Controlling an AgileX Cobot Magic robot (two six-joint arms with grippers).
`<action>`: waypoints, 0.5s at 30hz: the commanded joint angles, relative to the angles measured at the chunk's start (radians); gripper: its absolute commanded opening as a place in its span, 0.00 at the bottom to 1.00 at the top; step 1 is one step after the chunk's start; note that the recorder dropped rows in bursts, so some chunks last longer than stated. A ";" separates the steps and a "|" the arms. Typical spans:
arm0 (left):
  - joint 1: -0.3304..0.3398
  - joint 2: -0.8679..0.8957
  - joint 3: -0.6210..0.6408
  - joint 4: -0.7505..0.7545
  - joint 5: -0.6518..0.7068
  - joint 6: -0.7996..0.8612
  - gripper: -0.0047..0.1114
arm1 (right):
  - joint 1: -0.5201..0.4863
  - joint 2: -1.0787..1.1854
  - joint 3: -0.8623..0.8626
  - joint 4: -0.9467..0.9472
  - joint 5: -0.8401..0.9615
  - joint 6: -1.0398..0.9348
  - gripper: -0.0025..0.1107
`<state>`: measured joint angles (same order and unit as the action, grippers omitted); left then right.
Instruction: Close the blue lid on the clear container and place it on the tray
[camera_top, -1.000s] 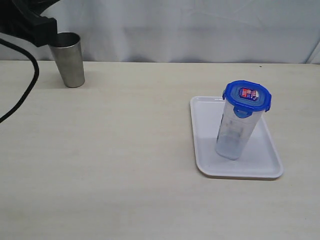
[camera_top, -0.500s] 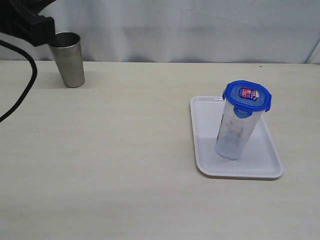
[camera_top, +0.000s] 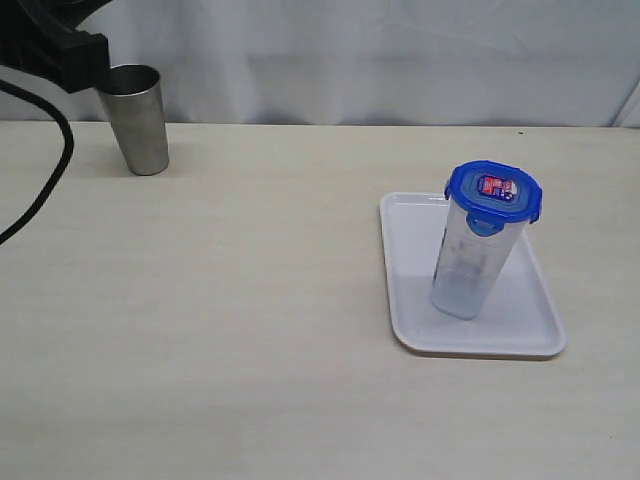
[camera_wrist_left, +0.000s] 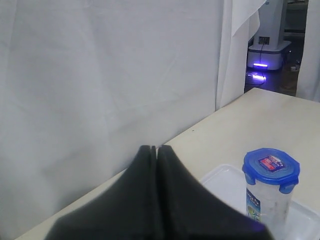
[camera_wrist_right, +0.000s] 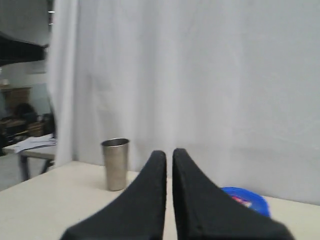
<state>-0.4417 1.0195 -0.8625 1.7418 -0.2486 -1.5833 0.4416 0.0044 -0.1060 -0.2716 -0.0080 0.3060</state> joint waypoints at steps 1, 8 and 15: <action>0.000 -0.003 0.006 0.000 -0.001 -0.010 0.04 | -0.208 -0.004 0.026 0.086 -0.058 -0.129 0.06; 0.000 -0.003 0.006 0.000 -0.001 -0.010 0.04 | -0.510 -0.004 0.033 0.264 -0.045 -0.306 0.06; 0.000 -0.003 0.006 0.000 -0.001 -0.010 0.04 | -0.596 -0.004 0.106 0.248 0.072 -0.346 0.06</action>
<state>-0.4417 1.0195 -0.8625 1.7418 -0.2486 -1.5853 -0.1397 0.0044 -0.0118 -0.0193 -0.0231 0.0000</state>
